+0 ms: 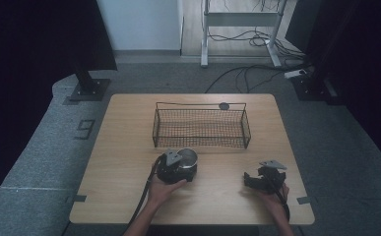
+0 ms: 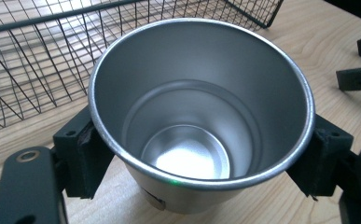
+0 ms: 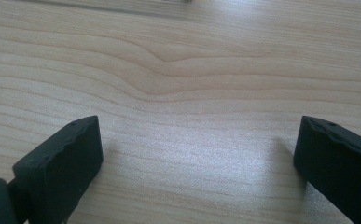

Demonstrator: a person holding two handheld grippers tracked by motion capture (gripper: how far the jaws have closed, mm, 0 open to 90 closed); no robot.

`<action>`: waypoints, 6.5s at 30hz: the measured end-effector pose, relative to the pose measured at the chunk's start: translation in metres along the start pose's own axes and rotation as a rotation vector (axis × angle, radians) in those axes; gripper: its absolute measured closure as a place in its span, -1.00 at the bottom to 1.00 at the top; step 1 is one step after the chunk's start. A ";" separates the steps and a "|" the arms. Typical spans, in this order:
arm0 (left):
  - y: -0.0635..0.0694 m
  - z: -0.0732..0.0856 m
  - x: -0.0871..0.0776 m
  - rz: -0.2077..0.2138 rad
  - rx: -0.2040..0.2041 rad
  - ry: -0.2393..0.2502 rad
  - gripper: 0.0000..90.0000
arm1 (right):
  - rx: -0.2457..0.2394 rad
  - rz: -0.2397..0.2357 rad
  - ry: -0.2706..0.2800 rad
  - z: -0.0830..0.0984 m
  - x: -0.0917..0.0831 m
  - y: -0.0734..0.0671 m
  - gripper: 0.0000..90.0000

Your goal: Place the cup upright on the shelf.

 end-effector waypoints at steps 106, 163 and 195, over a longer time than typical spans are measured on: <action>-0.034 -0.109 0.013 -0.001 0.012 0.097 -0.58 | -0.002 0.004 0.005 0.001 -0.001 0.004 -0.95; -0.063 -0.121 0.077 -0.051 -0.017 0.014 -0.58 | -0.005 -0.005 0.013 0.001 -0.002 0.003 -0.89; -0.078 -0.097 0.108 -0.082 -0.059 -0.052 -0.58 | -0.009 -0.009 0.015 0.001 -0.003 0.003 -0.87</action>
Point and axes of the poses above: each handheld gripper's, and its own axes: x roughly forward along the jaws, z roughly out of its underside, y roughly to its right, the point moved 5 cm from there along x, roughly forward along the jaws, and after that the axes turned 8 degrees about y, right-handed, at the moved point
